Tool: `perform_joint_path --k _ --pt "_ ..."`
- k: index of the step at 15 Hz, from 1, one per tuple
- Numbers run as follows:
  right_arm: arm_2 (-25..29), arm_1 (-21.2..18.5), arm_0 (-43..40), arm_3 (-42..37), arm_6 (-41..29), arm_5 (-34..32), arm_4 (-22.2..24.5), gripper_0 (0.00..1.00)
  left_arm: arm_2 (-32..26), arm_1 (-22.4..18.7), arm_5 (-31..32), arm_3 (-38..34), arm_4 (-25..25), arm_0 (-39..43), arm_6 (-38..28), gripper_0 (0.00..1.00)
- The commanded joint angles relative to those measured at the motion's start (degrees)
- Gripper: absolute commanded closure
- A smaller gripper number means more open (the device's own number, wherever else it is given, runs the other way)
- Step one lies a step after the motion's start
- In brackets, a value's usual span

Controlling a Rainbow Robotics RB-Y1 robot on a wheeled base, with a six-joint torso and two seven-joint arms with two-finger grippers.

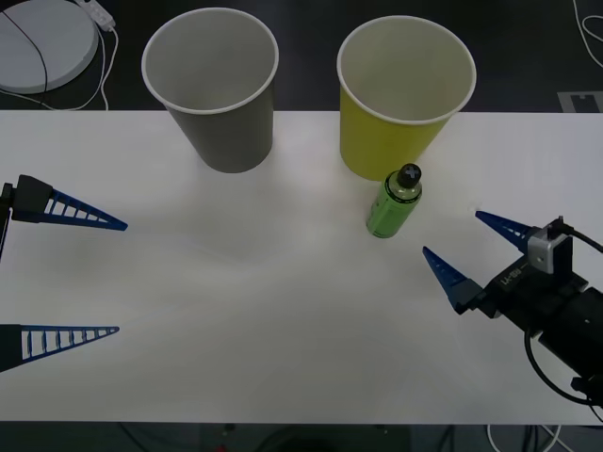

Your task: Put the can into the green bin and the plastic bottle into the gray bin

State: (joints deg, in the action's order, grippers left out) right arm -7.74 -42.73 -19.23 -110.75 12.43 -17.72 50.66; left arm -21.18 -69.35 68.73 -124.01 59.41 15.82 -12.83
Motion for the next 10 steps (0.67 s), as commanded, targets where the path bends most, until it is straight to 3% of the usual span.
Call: perform_joint_path --k 1,10 --pt "-1.8 0.0 2.6 1.2 -0.1 0.7 0.1 0.00 0.0 0.0 0.0 0.0 0.0 0.0 0.0 0.00" --pt "-6.5 1.2 10.1 6.1 0.0 2.1 0.5 0.00 0.0 0.0 0.0 0.0 0.0 0.0 0.0 0.00"
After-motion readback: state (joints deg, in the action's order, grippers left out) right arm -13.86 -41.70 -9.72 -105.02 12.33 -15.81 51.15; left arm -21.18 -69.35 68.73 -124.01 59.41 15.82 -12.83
